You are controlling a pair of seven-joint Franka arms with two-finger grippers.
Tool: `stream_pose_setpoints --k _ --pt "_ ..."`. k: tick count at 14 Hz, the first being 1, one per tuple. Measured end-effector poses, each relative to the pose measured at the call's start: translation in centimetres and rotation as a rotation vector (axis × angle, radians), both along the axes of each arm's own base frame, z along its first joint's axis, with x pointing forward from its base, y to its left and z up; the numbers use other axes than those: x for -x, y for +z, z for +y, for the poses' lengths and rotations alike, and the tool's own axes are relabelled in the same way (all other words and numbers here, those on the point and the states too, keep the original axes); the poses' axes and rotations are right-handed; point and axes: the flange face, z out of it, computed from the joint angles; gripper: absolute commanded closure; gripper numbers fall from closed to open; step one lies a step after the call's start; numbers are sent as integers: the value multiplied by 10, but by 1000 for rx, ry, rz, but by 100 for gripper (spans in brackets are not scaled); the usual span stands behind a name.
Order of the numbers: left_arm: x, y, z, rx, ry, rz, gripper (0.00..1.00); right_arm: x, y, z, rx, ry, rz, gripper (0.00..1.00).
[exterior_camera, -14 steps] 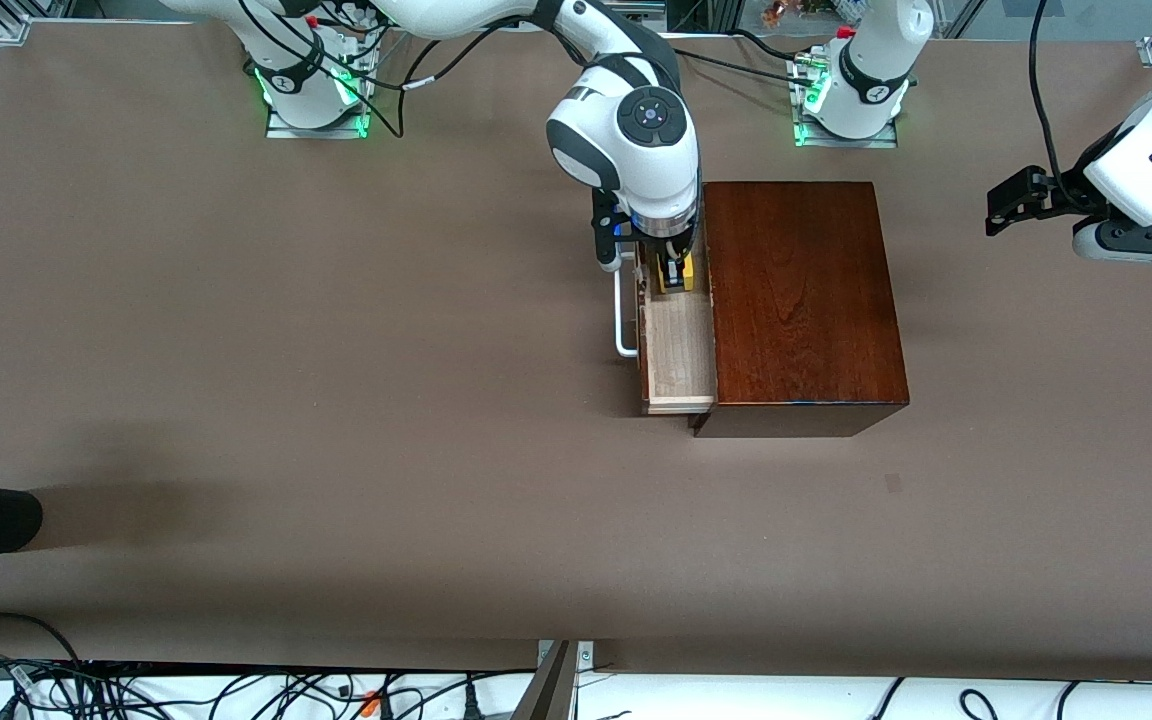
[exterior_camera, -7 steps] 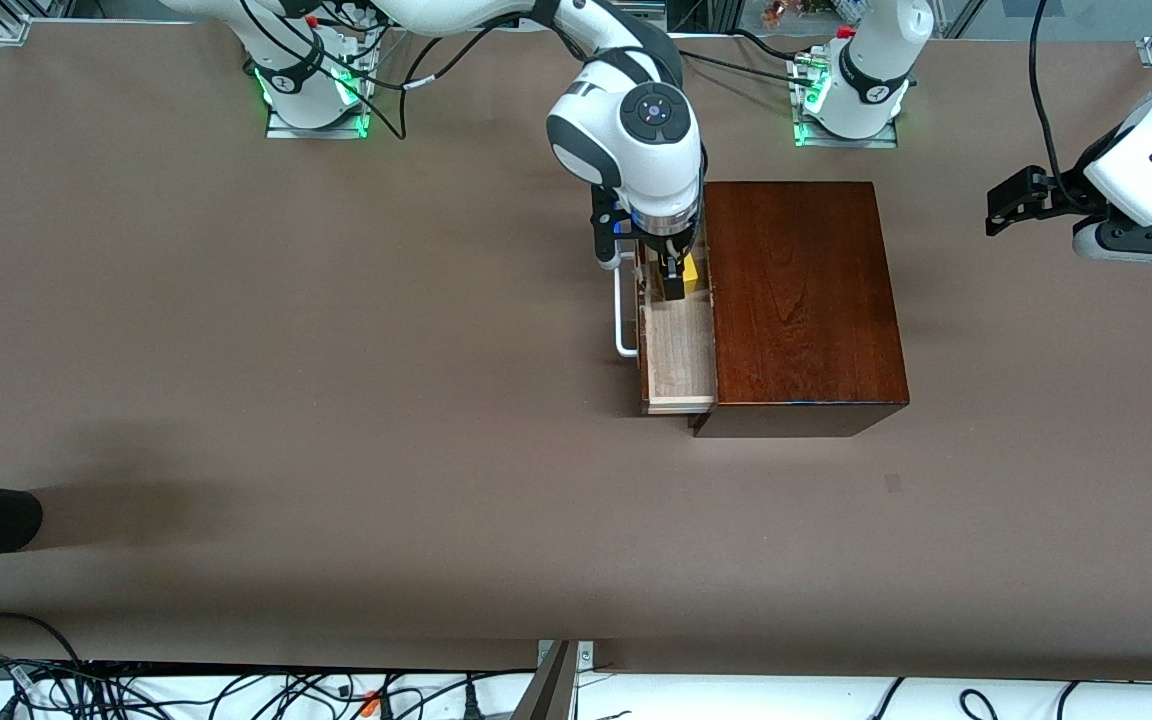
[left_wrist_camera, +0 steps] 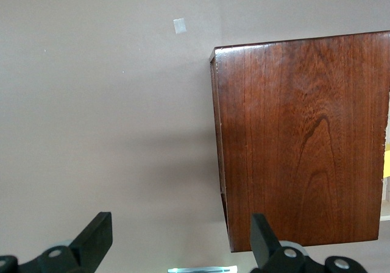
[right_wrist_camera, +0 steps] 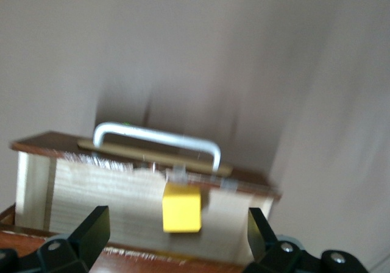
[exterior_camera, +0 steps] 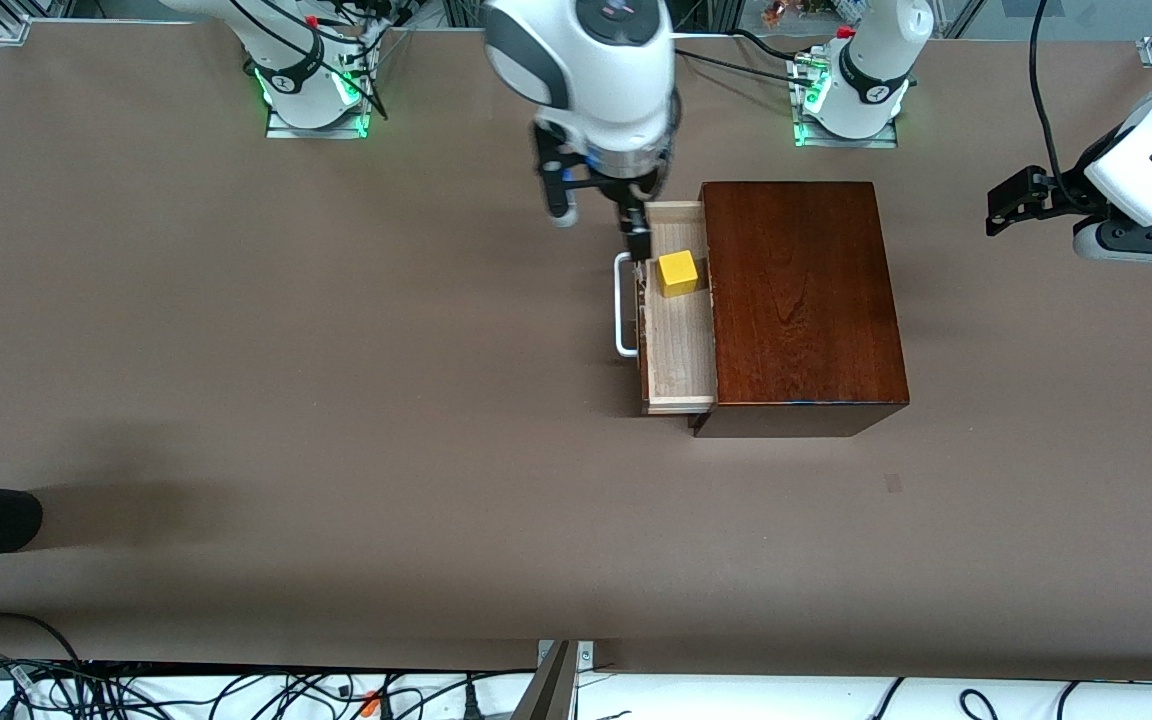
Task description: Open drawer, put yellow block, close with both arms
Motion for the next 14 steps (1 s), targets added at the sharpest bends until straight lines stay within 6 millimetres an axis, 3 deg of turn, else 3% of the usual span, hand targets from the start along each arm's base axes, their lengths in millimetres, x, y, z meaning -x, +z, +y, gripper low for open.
stream_pose_setpoints --k 3,7,11,14 --pt "0 0 0 0 0 0 0 -30 39 -72 67 190 39 0" --pt "0 0 0 0 -1 0 0 -62 72 -176 119 467 56 0" --pt "0 0 -2 0 -3 0 0 -80 100 -294 103 666 65 0" --pt "3 -1 -4 -2 -7 25 0 -87 108 -374 66 781 75 0"
